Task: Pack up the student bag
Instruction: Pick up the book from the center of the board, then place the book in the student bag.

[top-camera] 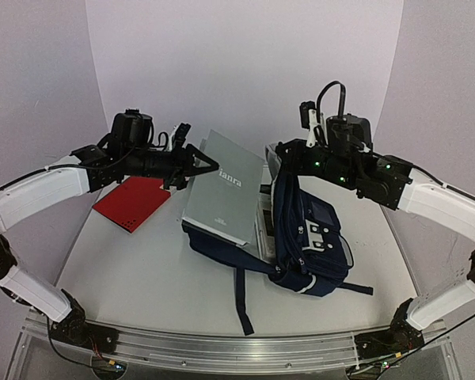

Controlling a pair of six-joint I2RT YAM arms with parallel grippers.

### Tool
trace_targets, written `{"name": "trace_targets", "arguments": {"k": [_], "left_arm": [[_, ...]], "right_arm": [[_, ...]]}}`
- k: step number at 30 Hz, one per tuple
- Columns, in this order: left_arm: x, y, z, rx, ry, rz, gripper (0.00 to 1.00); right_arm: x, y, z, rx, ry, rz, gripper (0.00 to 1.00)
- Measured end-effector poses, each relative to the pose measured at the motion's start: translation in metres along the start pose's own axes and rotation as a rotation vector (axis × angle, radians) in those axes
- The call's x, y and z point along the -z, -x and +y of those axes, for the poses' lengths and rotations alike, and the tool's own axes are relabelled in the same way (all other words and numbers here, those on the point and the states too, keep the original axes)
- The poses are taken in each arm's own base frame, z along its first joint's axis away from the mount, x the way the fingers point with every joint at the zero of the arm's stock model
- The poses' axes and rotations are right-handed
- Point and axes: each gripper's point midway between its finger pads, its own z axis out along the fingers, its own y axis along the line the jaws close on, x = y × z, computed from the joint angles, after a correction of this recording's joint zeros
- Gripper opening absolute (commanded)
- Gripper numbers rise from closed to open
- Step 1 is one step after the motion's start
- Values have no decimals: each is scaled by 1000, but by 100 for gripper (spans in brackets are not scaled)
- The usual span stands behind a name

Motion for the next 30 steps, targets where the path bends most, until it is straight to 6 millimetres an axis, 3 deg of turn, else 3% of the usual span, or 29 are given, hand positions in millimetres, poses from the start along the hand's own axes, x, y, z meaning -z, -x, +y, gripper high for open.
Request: {"name": "trace_targets", "arguments": {"k": [14, 24, 30], "left_arm": [[-57, -9, 42, 172, -63, 67, 37], [-115, -11, 95, 306, -46, 61, 33], [-144, -15, 91, 296, -52, 12, 31]], "right_arm": [[3, 5, 1, -28, 4, -14, 0], [3, 6, 4, -43, 21, -15, 0], [3, 6, 4, -52, 24, -23, 0]]}}
